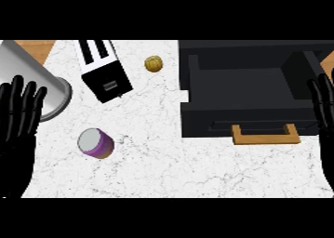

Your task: Pick up the can, place it into the drawer and close the drawer

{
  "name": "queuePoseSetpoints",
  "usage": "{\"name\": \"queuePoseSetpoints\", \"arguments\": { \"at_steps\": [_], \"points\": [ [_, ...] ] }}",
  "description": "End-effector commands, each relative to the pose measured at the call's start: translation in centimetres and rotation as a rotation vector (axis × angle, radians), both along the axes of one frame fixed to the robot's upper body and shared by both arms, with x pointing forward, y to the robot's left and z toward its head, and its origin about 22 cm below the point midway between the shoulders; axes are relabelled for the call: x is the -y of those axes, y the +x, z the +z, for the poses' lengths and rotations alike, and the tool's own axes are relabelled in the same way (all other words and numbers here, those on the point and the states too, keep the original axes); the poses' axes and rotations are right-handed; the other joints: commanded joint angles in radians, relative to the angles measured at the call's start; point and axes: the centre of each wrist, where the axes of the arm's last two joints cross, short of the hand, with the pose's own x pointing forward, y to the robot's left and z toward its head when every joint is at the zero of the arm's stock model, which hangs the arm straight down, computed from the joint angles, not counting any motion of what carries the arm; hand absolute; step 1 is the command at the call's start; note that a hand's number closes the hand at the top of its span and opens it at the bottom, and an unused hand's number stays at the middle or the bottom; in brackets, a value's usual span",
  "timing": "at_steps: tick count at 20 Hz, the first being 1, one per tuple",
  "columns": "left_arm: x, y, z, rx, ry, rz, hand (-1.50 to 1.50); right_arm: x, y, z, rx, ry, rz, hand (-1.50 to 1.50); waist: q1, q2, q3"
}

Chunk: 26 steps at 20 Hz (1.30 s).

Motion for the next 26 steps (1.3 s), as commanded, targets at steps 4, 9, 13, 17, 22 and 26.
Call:
{"name": "queuePoseSetpoints", "arguments": {
  "at_steps": [4,9,13,17,22,26],
  "points": [
    [1.1,1.2,0.6,0.047,0.015,-0.47,-1.5,-1.1,0.3,0.3,0.029,0.033,0.011,-1.5,-0.011,0.018,-0.048],
    [-2.0,-0.5,-2.5,-0.33,0.163,-0.587,-1.5,0.6,-0.5,-3.4,-0.329,0.055,-0.109,-1.5,0.0,0.019,-0.047],
    [-5.6,-1.1,-1.0,-0.354,0.18,-0.625,-1.5,1.7,-2.5,-3.0,-0.337,0.071,-0.154,-1.5,0.004,0.011,-0.045],
    [-7.0,-0.2,-0.9,-0.331,0.169,-0.614,-1.5,1.8,-2.8,-4.6,-0.342,0.059,-0.132,-1.5,0.004,0.013,-0.045],
    [-8.3,-2.5,-0.3,-0.386,0.128,-0.593,-1.5,1.6,-4.1,-4.0,-0.346,0.072,-0.132,-1.5,0.009,0.011,-0.045],
    [-8.8,1.2,-0.2,-0.396,0.113,-0.558,-1.5,1.8,-5.0,-4.3,-0.354,0.066,-0.151,-1.5,-0.001,0.013,-0.045]
  ]
}}
